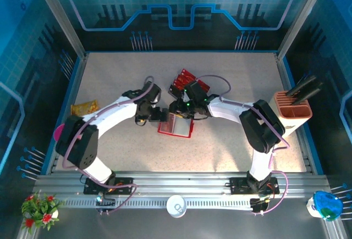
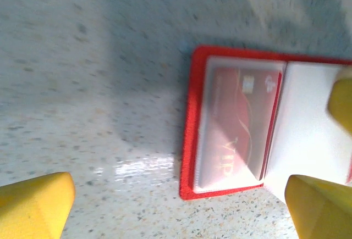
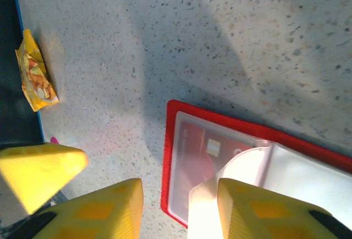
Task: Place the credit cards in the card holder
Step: Flip over the card slot on the card holder.
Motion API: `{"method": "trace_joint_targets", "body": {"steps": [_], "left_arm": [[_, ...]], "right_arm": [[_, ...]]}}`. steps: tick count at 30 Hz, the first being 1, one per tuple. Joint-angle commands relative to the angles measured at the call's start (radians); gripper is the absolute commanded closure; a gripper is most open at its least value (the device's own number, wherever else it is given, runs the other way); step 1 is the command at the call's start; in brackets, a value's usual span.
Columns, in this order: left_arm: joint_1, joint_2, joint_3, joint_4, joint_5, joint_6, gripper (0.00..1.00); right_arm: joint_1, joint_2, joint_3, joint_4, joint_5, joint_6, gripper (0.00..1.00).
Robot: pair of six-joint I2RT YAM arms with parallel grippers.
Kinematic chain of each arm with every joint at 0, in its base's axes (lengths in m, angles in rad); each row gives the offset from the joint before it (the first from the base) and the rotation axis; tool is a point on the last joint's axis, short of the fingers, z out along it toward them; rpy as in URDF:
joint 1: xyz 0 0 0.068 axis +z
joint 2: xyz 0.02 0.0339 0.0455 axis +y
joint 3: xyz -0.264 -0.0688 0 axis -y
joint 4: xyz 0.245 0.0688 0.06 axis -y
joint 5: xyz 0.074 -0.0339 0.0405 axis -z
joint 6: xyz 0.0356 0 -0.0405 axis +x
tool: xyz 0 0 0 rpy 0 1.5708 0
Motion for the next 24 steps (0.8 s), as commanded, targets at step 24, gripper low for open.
{"method": "trace_joint_targets", "body": {"steps": [24], "left_arm": [[0.109, -0.122, -0.079, 0.044, 0.059, -0.047, 0.01]], "right_arm": [[0.021, 0.012, -0.023, 0.179, -0.065, 0.095, 0.57]]}}
